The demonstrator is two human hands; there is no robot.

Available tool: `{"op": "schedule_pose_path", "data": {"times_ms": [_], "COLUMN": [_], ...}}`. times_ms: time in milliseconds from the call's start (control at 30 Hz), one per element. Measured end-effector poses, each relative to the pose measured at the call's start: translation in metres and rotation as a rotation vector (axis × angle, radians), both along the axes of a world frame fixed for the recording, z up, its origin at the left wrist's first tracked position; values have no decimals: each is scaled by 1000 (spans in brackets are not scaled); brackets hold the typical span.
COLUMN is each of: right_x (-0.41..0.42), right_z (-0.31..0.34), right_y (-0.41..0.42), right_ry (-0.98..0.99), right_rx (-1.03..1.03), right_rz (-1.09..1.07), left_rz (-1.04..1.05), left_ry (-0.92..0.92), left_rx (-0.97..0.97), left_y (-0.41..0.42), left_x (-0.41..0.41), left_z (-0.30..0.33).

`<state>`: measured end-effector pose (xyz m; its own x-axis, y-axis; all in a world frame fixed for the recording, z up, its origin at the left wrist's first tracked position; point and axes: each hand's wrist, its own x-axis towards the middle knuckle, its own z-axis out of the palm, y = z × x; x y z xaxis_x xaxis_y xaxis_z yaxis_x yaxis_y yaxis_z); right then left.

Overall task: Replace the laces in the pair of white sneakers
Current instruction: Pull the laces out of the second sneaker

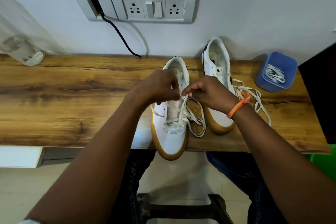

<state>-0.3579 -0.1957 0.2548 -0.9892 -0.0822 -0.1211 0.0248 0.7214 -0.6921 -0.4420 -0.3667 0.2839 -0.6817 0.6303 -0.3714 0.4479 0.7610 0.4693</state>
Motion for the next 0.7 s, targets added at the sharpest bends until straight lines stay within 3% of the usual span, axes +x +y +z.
{"op": "schedule_pose_path", "data": {"times_ms": [100,300,400,567,700], "right_x": [0,0,1,1,1], "right_z": [1,1,1,-2,-2], "right_y": [-1,0,3,3,2], "right_ry": [-14,-7,6,15,8], "right_rx": [15,37,45,47,48], "right_rz": [-9,-3,13,14,4], "left_rz": [-198,-227,-77,372,406], "left_ry": [-75,-107,-110,284,247], "left_rx": [-173,-158,-54,49,52], "left_y": [9,11,-1,-28,-28], "left_x": [10,10,-3,-32,-29], "left_z": [-14,-20,-4,-6,-14]}}
